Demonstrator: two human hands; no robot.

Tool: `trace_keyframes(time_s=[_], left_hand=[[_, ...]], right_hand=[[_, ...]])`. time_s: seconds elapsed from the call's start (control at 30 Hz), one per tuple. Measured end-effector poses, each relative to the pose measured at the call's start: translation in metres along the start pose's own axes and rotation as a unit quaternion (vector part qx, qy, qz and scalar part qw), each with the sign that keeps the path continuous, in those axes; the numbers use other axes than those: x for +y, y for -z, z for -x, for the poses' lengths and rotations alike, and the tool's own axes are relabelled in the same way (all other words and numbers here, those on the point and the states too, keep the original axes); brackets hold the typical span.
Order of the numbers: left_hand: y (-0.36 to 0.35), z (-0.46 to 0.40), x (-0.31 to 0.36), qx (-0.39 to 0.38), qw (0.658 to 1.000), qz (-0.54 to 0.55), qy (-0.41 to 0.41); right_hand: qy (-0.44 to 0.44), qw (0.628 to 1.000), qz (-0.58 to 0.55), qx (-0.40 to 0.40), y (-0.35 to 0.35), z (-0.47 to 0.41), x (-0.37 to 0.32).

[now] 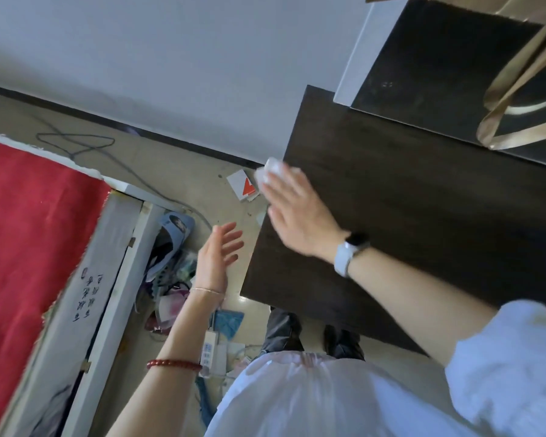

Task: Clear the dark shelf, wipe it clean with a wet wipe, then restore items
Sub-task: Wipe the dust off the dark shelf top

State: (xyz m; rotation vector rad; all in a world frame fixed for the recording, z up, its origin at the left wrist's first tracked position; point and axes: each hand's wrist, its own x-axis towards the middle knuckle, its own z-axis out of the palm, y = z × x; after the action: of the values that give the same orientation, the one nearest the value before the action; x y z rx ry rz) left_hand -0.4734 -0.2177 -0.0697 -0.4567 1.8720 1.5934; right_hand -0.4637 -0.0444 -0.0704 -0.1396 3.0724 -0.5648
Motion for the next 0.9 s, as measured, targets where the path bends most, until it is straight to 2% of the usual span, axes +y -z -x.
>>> trace_keyframes(time_s=[0.13, 0.23, 0.33, 0.43, 0.53, 0.63, 0.73, 0.8, 0.83, 0.9], left_hand=[[0.022, 0.002, 0.003, 0.024, 1.000, -0.005, -0.006], [0.020, 0.011, 0.004, 0.025, 0.999, -0.020, -0.023], [0.001, 0.029, 0.000, -0.005, 0.995, -0.079, -0.060], [-0.027, 0.047, -0.013, -0.017, 0.975, -0.183, -0.123], [-0.043, 0.055, -0.026, 0.047, 0.923, -0.343, -0.168], [-0.046, 0.059, -0.032, 0.059, 0.875, -0.448, -0.171], [-0.047, 0.060, -0.028, 0.036, 0.870, -0.466, -0.156], [-0.046, 0.062, -0.024, 0.025, 0.874, -0.465, -0.142], [-0.045, 0.064, -0.023, 0.020, 0.876, -0.460, -0.140], [-0.045, 0.066, -0.019, 0.014, 0.888, -0.440, -0.135]], right_hand=[[0.048, 0.996, -0.063, -0.036, -0.020, 0.072, -0.066], [0.055, 0.996, -0.050, -0.056, -0.030, 0.106, -0.087], [0.038, 0.997, -0.011, -0.060, -0.028, 0.140, -0.082], [-0.048, 0.998, 0.008, -0.037, -0.022, 0.186, -0.063], [-0.170, 0.985, -0.005, 0.006, -0.011, 0.238, -0.033], [-0.311, 0.948, 0.000, 0.068, -0.001, 0.295, 0.001], [-0.486, 0.863, 0.001, 0.136, 0.008, 0.320, 0.024], [-0.558, 0.813, -0.033, 0.161, 0.009, 0.310, 0.024], [-0.565, 0.807, -0.043, 0.167, 0.008, 0.299, 0.018], [-0.512, 0.844, -0.037, 0.156, 0.002, 0.273, -0.002]])
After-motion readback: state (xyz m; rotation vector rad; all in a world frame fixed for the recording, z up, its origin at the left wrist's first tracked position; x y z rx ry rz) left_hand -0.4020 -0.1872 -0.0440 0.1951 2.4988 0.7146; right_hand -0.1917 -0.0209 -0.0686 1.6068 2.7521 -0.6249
